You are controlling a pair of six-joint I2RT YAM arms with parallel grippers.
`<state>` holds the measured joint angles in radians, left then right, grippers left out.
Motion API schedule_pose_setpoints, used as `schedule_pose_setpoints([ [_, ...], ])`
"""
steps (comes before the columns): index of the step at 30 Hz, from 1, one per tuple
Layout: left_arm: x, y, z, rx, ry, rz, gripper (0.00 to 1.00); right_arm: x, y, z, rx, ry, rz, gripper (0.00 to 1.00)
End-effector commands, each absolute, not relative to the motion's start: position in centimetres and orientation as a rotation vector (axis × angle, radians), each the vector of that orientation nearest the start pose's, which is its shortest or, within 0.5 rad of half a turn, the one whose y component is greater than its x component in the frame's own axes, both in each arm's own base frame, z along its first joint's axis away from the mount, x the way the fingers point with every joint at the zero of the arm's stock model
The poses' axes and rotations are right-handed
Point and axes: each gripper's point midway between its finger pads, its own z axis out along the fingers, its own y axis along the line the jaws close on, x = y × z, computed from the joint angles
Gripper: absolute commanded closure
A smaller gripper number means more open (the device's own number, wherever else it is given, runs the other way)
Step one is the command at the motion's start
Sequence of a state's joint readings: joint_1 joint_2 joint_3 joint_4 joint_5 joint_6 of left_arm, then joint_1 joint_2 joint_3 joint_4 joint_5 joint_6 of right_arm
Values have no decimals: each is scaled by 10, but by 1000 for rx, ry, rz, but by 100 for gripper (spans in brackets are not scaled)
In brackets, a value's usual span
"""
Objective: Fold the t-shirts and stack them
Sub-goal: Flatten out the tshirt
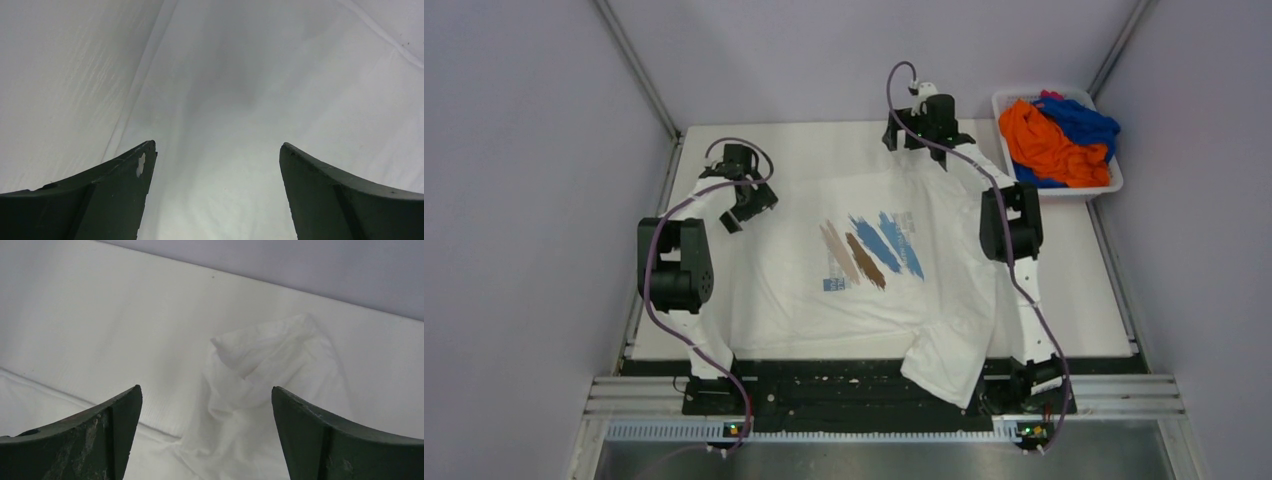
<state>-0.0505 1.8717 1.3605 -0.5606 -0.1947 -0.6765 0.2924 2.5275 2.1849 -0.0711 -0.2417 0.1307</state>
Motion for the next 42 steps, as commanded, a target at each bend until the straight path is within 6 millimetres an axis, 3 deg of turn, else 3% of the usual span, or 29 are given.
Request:
schedule_pose_setpoints([
  [1,442,-17,86,-826,2401,-58,3,629,228,174,-333,1913,440,1],
  [4,447,-21,82,-819,2413,-87,3,612,222,147,-307,1981,490,1],
  [9,452,-22,73,-824,2431,-82,3,604,207,101,-234,2106,499,1],
  [16,459,-21,60,-843,2453,-57,3,609,174,68,-53,2190,484,1],
  [22,468,-20,53,-850,2462,-45,3,601,129,35,92,2295,304,1],
  [30,483,-21,56,-846,2448,-60,2,573,76,-2,435,2411,348,1],
  [33,487,-24,56,-838,2448,-79,3,564,74,-7,433,2425,372,1],
  [37,492,-27,60,-821,2443,-100,2,553,57,-2,488,2417,268,1],
  [39,494,-28,61,-814,2439,-115,2,554,50,10,513,2378,249,1],
  [42,495,-30,59,-813,2445,-129,2,564,60,39,417,2317,301,1],
])
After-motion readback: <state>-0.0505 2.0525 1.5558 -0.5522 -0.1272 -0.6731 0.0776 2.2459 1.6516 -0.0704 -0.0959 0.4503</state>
